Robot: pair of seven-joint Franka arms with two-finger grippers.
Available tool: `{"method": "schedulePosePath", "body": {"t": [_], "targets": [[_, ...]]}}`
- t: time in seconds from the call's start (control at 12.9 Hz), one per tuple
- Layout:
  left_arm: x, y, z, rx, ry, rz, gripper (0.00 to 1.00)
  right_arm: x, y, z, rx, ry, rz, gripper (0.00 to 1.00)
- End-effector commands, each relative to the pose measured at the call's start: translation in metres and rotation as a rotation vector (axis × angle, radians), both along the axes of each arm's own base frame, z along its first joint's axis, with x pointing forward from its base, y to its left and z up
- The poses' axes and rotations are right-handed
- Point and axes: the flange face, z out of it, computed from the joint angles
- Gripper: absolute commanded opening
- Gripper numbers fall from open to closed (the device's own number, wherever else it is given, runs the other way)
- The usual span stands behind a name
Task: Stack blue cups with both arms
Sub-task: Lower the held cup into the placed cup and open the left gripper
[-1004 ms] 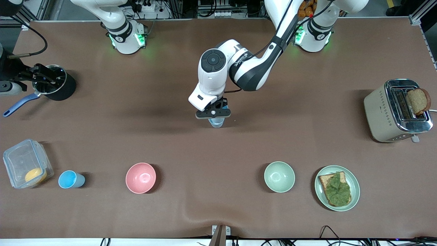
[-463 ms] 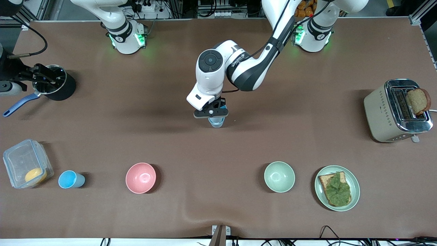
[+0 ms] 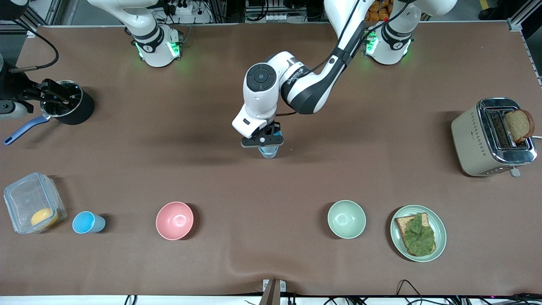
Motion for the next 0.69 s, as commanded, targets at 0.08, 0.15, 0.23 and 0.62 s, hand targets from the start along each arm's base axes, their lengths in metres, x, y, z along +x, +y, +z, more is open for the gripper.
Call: {"method": "schedulePosePath", "body": {"t": [0.08,0.15,0.23,0.62], "targets": [[-0.001,-0.004,-0.002,-0.013,0.013,0.038,0.27,0.000,-0.005,0.005,-0.016,0.002,0.005,1.00],[-0.001,-0.004,-0.002,-0.013,0.013,0.038,0.28,0.000,-0.005,0.005,-0.016,0.002,0.005,1.00],[-0.001,-0.004,-0.002,-0.013,0.013,0.038,0.28,0.000,-0.005,0.005,-0.016,0.002,0.005,1.00],[0.019,0.030,0.044,-0.042,-0.018,0.073,1.00,0.000,-0.005,0.005,-0.016,0.002,0.005,1.00]]}}
